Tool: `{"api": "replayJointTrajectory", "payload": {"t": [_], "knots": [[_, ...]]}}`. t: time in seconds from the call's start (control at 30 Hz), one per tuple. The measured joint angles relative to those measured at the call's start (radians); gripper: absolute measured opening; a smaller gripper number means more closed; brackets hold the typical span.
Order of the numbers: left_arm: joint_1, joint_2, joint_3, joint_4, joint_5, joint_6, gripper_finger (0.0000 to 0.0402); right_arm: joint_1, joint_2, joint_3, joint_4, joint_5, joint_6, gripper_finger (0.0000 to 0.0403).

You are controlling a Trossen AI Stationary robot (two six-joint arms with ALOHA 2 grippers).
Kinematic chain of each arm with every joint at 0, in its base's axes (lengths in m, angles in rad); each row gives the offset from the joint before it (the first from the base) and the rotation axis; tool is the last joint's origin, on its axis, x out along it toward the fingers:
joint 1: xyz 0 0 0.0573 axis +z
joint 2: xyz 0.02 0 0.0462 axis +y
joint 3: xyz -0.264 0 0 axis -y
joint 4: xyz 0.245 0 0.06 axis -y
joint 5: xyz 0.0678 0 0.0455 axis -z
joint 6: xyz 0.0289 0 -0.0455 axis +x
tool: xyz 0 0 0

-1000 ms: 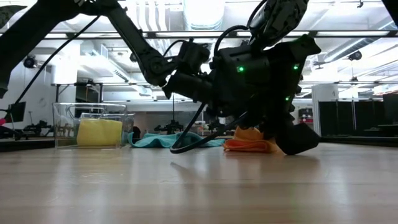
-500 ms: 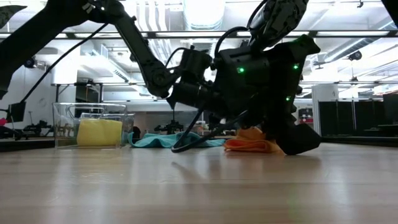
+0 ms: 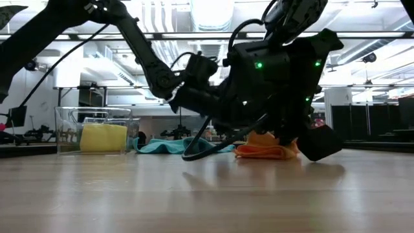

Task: Roll microfiber towels into tight, uniform cylinder then place into a basket
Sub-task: Roll the orange microfiber towel

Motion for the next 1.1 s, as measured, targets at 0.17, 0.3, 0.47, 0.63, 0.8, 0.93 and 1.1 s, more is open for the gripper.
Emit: {"api": "replayJointTrajectory", "payload": {"t": [0.17, 0.3, 0.47, 0.63, 0.8, 0.93, 1.1], "knots": [[0.091, -0.113, -0.052, -0.049, 0.140, -0.009, 0.0000, -0.005, -0.001, -0.004, -0.025, 0.012, 0.075, 0.0013], [0.135, -0.279, -0.174, -0.080, 0.127, -0.005, 0.0000, -0.036, -0.001, -0.009, -0.093, 0.030, 0.180, 0.0013], [0.147, -0.521, -0.361, -0.078, 0.113, 0.019, 0.0000, -0.099, -0.002, -0.010, -0.179, 0.024, 0.352, 0.0013], [0.111, -0.710, -0.509, -0.075, -0.081, 0.046, 0.0000, -0.185, -0.003, -0.010, -0.216, -0.058, 0.477, 0.0013], [0.104, -0.783, -0.585, -0.067, -0.145, 0.052, 0.0000, -0.248, -0.003, -0.004, -0.268, -0.067, 0.582, 0.0013], [0.105, -0.761, -0.602, -0.069, -0.218, 0.065, 0.0000, -0.276, -0.003, 0.039, -0.392, -0.066, 0.726, 0.0013], [0.108, -0.677, -0.594, -0.032, -0.222, 0.072, 0.0000, -0.268, -0.005, 0.095, -0.506, -0.061, 0.854, 0.0013]]}}
